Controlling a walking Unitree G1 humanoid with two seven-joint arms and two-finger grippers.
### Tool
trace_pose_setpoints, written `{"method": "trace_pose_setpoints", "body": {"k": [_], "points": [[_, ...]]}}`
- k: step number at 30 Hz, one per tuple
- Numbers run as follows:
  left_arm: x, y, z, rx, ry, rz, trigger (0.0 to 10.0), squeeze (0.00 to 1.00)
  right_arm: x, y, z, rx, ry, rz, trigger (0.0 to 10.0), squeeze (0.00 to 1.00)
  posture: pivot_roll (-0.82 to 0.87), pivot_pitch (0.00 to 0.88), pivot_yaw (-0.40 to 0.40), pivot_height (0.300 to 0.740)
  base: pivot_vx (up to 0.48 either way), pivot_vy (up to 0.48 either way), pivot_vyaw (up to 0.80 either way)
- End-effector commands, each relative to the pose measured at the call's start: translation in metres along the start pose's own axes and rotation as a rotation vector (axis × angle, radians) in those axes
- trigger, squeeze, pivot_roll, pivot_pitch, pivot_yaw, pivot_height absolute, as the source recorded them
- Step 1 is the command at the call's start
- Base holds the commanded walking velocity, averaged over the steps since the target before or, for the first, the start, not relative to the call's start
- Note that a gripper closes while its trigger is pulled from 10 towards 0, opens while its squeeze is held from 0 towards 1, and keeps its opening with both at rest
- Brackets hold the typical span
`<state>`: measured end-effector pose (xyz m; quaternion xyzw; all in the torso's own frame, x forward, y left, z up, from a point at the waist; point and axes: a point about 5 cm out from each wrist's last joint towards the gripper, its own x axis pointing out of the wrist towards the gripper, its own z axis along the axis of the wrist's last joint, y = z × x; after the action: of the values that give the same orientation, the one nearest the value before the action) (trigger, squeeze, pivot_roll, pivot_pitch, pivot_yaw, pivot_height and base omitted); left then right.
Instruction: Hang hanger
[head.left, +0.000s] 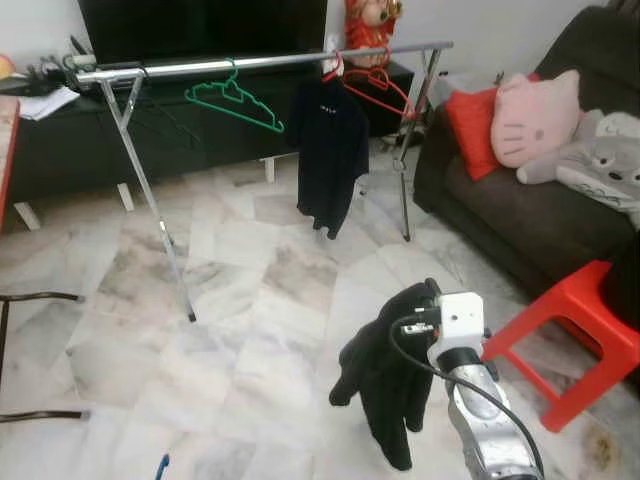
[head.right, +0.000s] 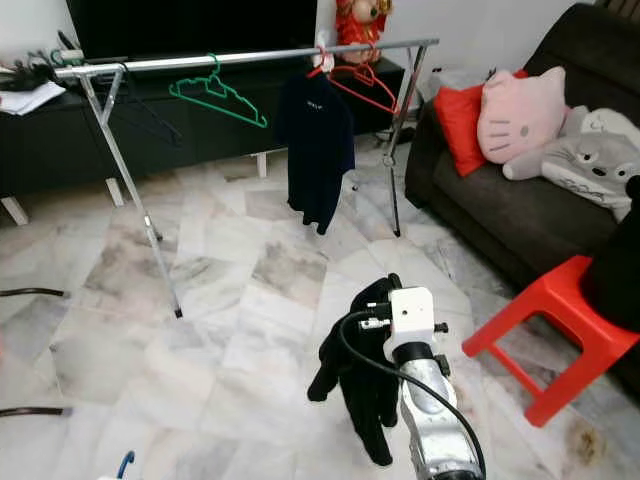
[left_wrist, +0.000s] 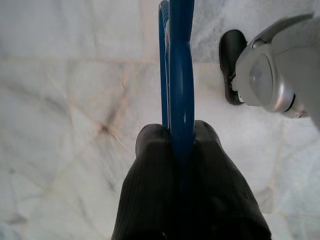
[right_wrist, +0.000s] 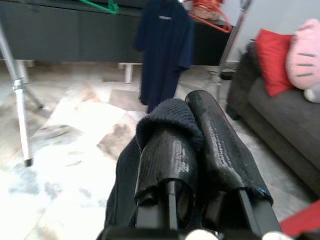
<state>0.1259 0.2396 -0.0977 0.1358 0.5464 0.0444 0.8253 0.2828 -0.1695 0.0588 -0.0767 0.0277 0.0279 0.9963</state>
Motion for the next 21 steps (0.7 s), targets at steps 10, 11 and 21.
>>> {"method": "trace_pose_setpoints", "body": {"k": [10, 11, 21], "points": [[0.000, 0.007, 0.000, 0.020, -0.016, 0.033, 10.0, 0.00, 0.007, 0.005, 0.011, -0.008, -0.023, 0.039, 10.0, 0.00, 0.01, 0.000, -0.088, 0.740, 0.000, 0.000, 0.80], [0.000, 0.008, 0.002, 0.019, -0.023, 0.038, 10.0, 0.00, 0.007, 0.005, 0.011, -0.009, -0.020, 0.043, 10.0, 0.00, 0.01, 0.000, -0.089, 0.740, 0.000, 0.000, 0.80], [-0.001, 0.031, 0.029, 0.033, -0.179, 0.105, 10.0, 0.00, 0.012, 0.013, 0.010, -0.019, 0.046, 0.112, 10.0, 0.00, 0.01, 0.000, -0.092, 0.740, 0.000, 0.000, 0.55]]}}
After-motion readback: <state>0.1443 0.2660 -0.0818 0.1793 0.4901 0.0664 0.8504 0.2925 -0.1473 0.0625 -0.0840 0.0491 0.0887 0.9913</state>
